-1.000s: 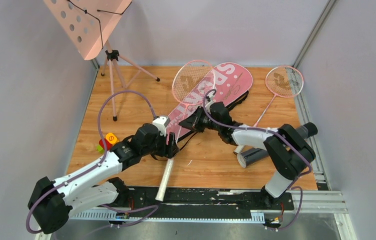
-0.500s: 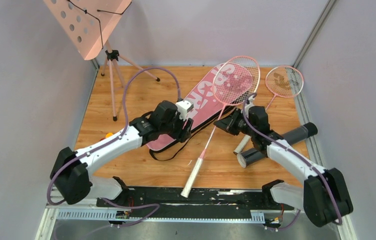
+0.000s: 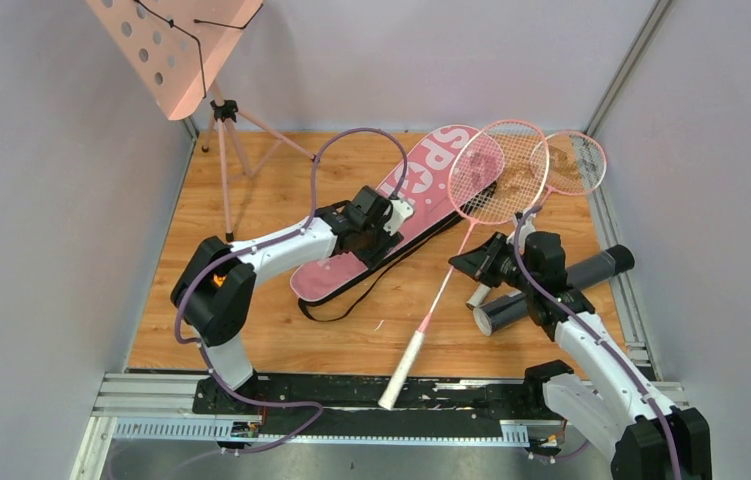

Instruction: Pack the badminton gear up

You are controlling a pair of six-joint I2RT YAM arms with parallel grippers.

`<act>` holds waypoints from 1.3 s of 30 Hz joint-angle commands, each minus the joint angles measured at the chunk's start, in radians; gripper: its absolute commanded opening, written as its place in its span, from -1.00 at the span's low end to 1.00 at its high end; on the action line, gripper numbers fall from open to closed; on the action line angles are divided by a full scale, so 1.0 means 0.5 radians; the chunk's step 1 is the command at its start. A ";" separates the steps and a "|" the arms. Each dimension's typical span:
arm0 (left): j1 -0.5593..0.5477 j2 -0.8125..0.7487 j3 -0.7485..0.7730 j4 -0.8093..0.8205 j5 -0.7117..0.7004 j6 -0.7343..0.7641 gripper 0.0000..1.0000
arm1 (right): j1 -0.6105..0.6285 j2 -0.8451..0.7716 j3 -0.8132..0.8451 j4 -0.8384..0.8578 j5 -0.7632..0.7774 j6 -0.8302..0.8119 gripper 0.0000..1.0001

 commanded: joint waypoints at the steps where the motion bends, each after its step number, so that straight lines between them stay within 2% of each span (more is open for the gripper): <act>1: 0.038 0.056 0.033 0.075 0.015 0.133 0.26 | -0.005 -0.053 -0.039 0.038 -0.095 -0.013 -1.00; 9: 0.065 0.174 -0.018 0.091 0.060 0.143 0.24 | -0.007 -0.068 -0.076 0.070 -0.151 0.004 -1.00; 18: 0.065 0.184 -0.156 0.210 0.076 0.134 0.37 | -0.007 -0.064 -0.085 0.072 -0.139 0.015 -1.00; 21: 0.066 0.208 -0.175 0.228 0.052 0.128 0.33 | -0.007 -0.080 -0.093 0.058 -0.126 0.017 -1.00; 25: 0.065 0.210 -0.163 0.199 0.053 0.119 0.11 | -0.005 -0.116 -0.115 0.030 -0.120 0.038 -1.00; 28: 0.066 0.180 -0.178 0.225 0.079 0.118 -0.14 | -0.010 -0.161 -0.134 0.018 -0.111 0.054 -1.00; 32: 0.065 0.163 -0.152 0.209 0.120 0.102 -0.53 | -0.007 -0.217 -0.129 -0.028 -0.064 0.040 -1.00; 35: 0.065 0.104 -0.142 0.179 0.176 0.065 -0.90 | -0.007 -0.225 -0.130 -0.040 -0.053 0.058 -1.00; 37: 0.065 0.051 -0.138 0.157 0.185 0.041 -1.00 | -0.006 -0.193 -0.122 -0.030 -0.067 0.076 -1.00; 39: 0.064 0.002 -0.132 0.136 0.189 0.003 -1.00 | -0.005 -0.149 -0.108 -0.041 -0.088 0.071 -1.00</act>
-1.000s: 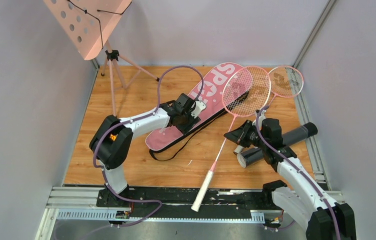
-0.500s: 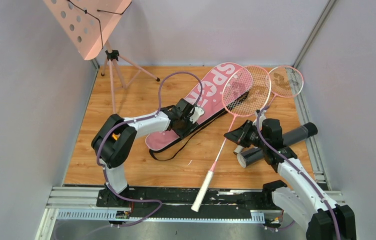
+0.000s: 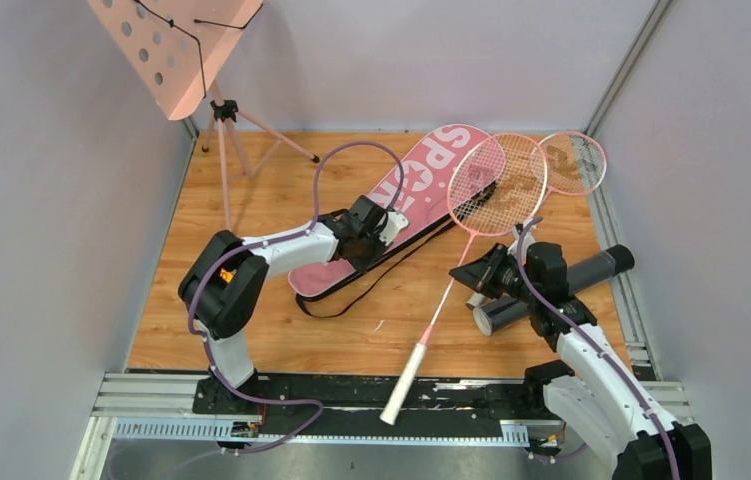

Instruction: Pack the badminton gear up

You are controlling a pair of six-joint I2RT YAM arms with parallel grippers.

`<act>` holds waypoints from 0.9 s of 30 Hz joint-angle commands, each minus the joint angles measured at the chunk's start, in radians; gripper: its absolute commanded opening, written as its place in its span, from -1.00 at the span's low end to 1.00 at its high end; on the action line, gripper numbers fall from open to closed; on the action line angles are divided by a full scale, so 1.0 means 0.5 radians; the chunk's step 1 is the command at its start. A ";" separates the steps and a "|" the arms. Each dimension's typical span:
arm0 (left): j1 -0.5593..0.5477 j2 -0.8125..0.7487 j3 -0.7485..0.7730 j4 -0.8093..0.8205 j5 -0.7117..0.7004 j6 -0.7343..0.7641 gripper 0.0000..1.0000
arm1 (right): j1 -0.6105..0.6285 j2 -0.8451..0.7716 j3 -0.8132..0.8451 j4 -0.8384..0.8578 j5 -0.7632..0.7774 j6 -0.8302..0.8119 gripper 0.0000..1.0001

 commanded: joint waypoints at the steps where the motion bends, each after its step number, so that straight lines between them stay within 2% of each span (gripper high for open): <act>1: 0.001 -0.197 0.036 -0.021 0.059 -0.111 -1.00 | -0.007 0.052 0.042 0.041 -0.013 0.037 -1.00; 6: 0.001 -0.229 0.077 -0.033 0.053 -0.223 -1.00 | -0.007 0.079 0.039 -0.032 0.024 0.059 -1.00; 12: 0.001 -0.247 0.137 -0.078 0.008 -0.395 -1.00 | -0.008 0.142 -0.023 -0.137 0.108 0.264 -1.00; 19: 0.002 -0.396 0.090 -0.019 0.067 -0.510 -1.00 | -0.007 0.304 -0.018 -0.210 0.174 0.331 -1.00; 23: 0.001 -0.466 0.073 -0.004 0.095 -0.544 -1.00 | -0.005 0.382 0.008 -0.192 0.132 0.306 -1.00; 27: 0.001 -0.506 0.064 0.025 0.142 -0.546 -1.00 | -0.006 0.408 -0.017 -0.014 -0.011 0.266 -1.00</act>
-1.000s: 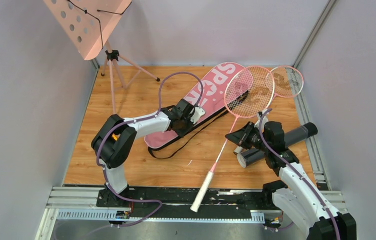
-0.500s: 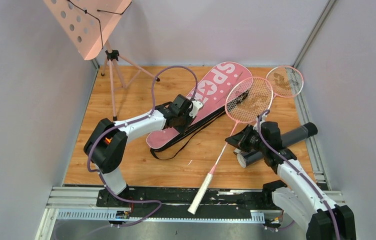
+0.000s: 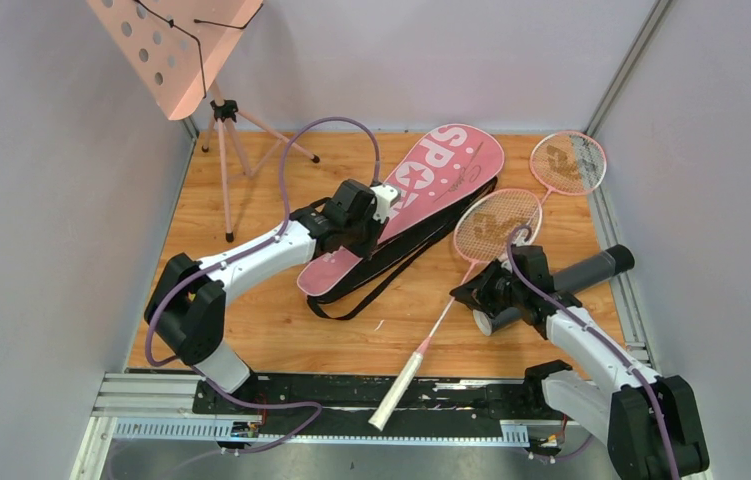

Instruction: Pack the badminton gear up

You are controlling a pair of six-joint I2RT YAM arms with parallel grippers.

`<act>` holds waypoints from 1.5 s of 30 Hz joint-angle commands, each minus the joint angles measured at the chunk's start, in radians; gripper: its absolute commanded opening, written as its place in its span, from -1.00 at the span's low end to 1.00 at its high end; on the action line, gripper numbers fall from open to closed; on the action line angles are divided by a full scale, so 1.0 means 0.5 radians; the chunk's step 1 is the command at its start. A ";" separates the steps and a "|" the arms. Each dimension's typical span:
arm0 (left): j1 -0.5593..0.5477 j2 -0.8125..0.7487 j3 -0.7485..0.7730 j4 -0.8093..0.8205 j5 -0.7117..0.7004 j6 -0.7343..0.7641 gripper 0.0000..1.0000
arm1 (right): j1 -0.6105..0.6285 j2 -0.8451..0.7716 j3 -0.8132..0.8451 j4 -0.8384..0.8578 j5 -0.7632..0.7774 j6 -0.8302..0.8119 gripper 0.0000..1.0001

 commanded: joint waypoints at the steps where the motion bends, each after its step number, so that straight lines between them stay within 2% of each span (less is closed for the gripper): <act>1: 0.003 -0.102 0.016 0.101 0.080 -0.051 -1.00 | -0.006 0.009 0.017 0.273 -0.182 -0.006 -1.00; 14: 0.000 -0.150 -0.105 0.246 0.241 0.031 -1.00 | 0.007 0.104 -0.071 0.606 -0.455 0.070 -1.00; 24: 0.001 -0.188 -0.192 0.329 0.315 0.120 -1.00 | 0.016 0.289 -0.096 0.709 -0.728 0.015 -1.00; 29: 0.001 -0.206 -0.247 0.377 0.387 0.162 -1.00 | 0.042 0.357 -0.053 0.748 -0.842 -0.114 -1.00; 34: 0.001 -0.200 -0.253 0.343 0.498 0.199 -1.00 | 0.047 0.497 0.020 0.799 -0.881 -0.237 -1.00; 38: 0.001 -0.199 -0.247 0.241 0.443 0.195 -1.00 | 0.044 0.607 0.113 0.885 -0.799 -0.313 -1.00; 45: 0.001 -0.260 -0.345 0.291 0.468 0.144 -1.00 | 0.048 0.863 0.268 1.156 -0.780 -0.281 -1.00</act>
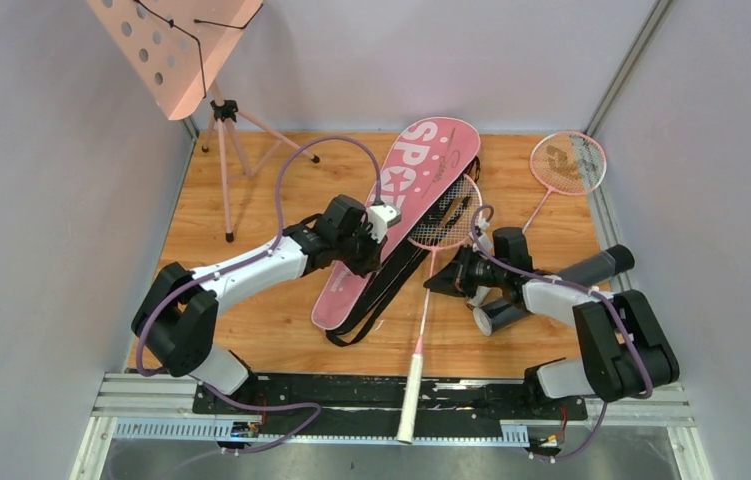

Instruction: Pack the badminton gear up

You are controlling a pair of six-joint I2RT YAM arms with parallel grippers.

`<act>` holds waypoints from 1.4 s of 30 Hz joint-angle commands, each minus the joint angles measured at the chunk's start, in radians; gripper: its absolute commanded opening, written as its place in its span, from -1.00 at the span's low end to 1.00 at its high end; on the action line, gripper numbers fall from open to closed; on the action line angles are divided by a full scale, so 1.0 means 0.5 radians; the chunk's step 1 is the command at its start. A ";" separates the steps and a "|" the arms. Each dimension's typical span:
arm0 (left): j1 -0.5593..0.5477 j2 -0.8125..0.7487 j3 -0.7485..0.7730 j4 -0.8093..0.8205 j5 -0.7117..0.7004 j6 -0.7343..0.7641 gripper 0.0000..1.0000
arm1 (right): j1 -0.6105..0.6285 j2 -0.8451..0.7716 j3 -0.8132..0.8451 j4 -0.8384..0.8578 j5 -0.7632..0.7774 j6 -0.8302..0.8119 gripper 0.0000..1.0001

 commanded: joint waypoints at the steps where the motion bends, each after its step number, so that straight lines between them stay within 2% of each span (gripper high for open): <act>1: 0.000 -0.102 -0.017 0.033 0.035 -0.013 -1.00 | 0.005 0.132 0.172 0.359 0.001 -0.056 -1.00; 7: 0.001 -0.089 -0.057 0.045 0.077 -0.036 -1.00 | 0.008 0.354 0.143 0.821 -0.042 0.144 -1.00; 10: 0.000 -0.106 -0.092 0.083 0.085 -0.039 -1.00 | 0.011 0.402 0.168 0.841 -0.055 0.155 -1.00; 12: 0.000 -0.110 -0.100 0.074 -0.009 -0.063 -0.98 | 0.019 0.389 0.167 0.815 -0.044 0.137 -1.00; 14: 0.000 -0.107 -0.099 0.057 -0.124 -0.117 -0.76 | 0.041 0.367 0.166 0.766 -0.007 0.110 -1.00; 15: 0.000 -0.103 -0.098 0.060 -0.138 -0.128 -0.52 | 0.056 0.363 0.166 0.762 0.004 0.103 -1.00; 17: 0.000 -0.089 -0.098 0.082 -0.154 -0.126 -0.24 | 0.097 0.362 0.165 0.773 0.022 0.097 -1.00; 21: -0.002 -0.022 -0.075 0.076 -0.253 -0.121 0.16 | 0.148 0.416 0.177 0.821 0.015 0.111 -1.00; 30: -0.034 0.170 0.001 -0.027 -0.513 -0.085 0.59 | 0.193 0.375 0.153 0.858 0.023 0.170 -1.00; 37: -0.105 0.259 0.041 -0.028 -0.784 -0.051 0.61 | 0.220 0.330 0.123 0.851 0.031 0.186 -1.00; 41: -0.152 0.262 0.060 -0.040 -0.906 -0.022 0.42 | 0.233 0.310 0.105 0.848 0.023 0.188 -1.00; 42: -0.173 0.254 0.064 -0.042 -0.920 -0.013 0.27 | 0.238 0.299 0.097 0.846 0.026 0.191 -1.00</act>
